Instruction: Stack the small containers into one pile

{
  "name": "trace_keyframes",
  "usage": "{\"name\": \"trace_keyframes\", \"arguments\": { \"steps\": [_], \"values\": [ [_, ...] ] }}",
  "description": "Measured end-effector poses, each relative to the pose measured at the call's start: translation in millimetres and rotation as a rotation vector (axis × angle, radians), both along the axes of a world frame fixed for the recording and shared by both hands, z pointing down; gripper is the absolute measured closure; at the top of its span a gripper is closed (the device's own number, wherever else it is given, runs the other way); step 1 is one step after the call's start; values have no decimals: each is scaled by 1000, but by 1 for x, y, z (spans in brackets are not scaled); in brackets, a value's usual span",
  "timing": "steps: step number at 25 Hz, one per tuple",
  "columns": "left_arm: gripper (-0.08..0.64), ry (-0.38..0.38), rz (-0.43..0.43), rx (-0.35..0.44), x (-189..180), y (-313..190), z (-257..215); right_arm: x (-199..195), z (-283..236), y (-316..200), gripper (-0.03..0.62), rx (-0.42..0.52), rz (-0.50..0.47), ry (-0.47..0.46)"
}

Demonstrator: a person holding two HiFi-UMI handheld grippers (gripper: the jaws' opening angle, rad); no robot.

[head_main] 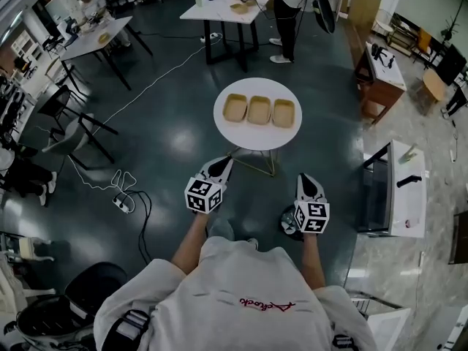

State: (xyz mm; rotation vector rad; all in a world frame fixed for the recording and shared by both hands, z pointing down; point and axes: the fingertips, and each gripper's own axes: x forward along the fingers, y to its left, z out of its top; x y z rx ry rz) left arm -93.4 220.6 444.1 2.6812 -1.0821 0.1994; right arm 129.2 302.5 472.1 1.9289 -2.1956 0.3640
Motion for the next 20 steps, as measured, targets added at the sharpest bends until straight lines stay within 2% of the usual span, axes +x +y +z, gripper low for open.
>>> {"name": "trace_keyframes", "arguments": {
  "steps": [5,20],
  "values": [
    [546,16,18,-7,12,3,5,3,9,4,572,-15,1,7],
    [546,34,-30,-28,-7,-27,18,-11,15,-33,572,-22,-32,16]
  ]
}}
